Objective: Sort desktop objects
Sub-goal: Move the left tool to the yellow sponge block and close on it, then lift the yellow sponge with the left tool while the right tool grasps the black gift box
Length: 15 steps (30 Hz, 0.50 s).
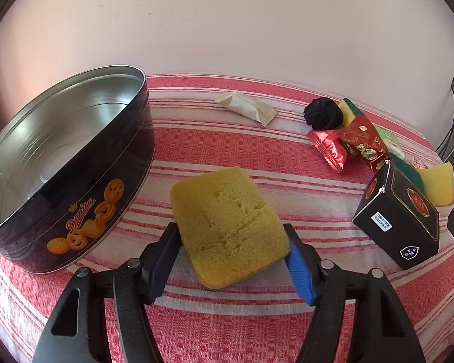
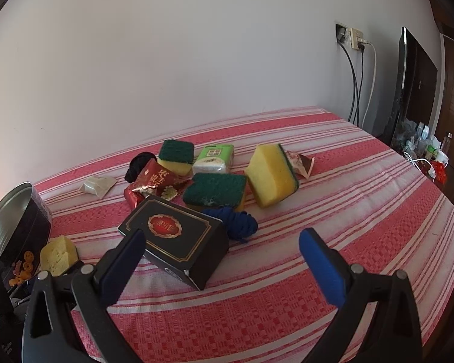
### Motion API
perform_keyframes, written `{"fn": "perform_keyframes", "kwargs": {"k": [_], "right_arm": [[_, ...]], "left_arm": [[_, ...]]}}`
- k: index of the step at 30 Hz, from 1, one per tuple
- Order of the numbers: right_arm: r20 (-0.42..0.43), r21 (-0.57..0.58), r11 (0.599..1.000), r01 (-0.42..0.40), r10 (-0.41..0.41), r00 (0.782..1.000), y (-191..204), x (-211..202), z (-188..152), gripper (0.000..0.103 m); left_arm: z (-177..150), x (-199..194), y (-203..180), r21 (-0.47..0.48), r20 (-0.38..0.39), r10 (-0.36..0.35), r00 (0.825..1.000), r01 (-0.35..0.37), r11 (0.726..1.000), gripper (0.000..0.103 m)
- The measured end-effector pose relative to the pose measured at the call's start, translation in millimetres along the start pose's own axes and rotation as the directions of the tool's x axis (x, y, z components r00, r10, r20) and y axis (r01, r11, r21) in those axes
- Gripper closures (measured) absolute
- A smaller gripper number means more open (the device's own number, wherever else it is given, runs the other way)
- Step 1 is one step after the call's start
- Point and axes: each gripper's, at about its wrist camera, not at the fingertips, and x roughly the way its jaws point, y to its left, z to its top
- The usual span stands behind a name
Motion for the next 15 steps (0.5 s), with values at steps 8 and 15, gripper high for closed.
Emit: {"fn": "perform_keyframes", "kwargs": {"k": [8, 15], "right_arm": [[0.01, -0.039, 0.999, 0.009, -0.008, 1.0, -1.3, 2.5, 5.4, 0.001], [-0.029, -0.109, 0.99, -0.09, 0.087, 0.996, 12.3, 18.6, 17.1, 0.003]], "left_arm": [[2.7, -13.8, 1.5, -0.008, 0.045, -0.107, 0.993, 0.107, 0.994, 0.039], [8.8, -47.3, 9.2, 0.009, 0.139, -0.086, 0.987, 0.085, 0.996, 0.039]]}}
